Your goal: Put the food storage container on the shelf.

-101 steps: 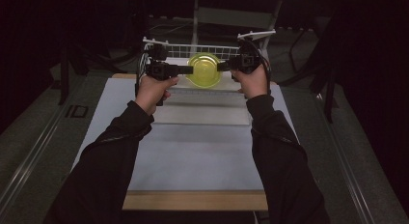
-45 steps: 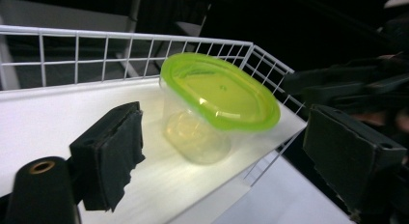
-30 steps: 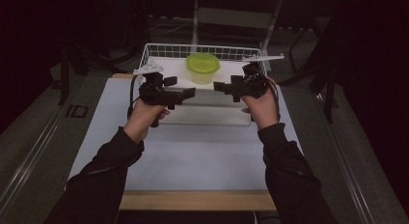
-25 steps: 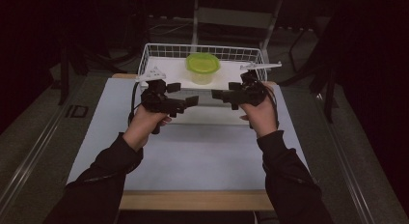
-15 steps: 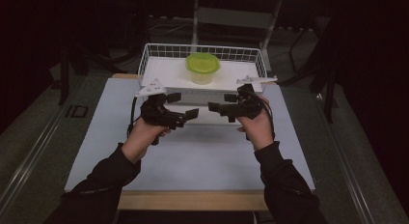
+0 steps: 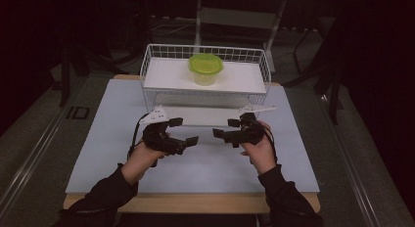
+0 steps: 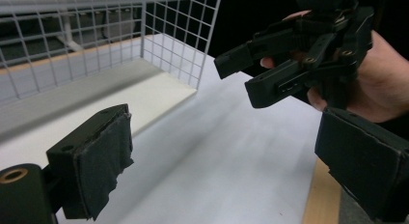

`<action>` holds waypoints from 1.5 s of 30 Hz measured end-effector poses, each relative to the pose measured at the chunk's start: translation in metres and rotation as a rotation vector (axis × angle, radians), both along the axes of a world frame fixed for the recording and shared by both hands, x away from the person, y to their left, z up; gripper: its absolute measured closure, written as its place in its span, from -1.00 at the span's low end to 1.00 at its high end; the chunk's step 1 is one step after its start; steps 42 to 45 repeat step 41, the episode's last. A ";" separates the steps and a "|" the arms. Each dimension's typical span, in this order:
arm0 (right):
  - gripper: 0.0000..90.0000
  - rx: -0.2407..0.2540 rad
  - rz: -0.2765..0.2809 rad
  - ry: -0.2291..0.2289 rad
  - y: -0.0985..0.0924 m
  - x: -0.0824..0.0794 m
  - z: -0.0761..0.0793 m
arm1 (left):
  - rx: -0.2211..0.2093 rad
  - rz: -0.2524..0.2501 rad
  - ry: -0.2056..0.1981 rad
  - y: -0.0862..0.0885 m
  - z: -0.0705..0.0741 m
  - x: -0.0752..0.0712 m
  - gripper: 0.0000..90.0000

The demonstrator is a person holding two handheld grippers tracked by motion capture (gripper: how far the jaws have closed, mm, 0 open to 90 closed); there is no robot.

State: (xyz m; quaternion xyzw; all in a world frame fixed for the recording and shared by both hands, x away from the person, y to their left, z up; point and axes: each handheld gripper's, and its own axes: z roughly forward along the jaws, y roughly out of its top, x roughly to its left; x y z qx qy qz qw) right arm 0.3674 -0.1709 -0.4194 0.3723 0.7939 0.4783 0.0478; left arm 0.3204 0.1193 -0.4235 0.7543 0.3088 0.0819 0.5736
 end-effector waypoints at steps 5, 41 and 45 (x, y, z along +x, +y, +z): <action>-0.62 -0.006 0.010 -0.005 -0.006 -0.012 -0.010 | 0.021 -0.017 0.018 0.001 -0.012 -0.009 -0.85; -0.62 -0.016 0.084 -0.098 -0.027 -0.053 -0.058 | 0.067 0.010 0.011 0.033 -0.070 -0.045 -0.85; -0.62 -0.016 0.084 -0.098 -0.027 -0.053 -0.058 | 0.067 0.010 0.011 0.033 -0.070 -0.045 -0.85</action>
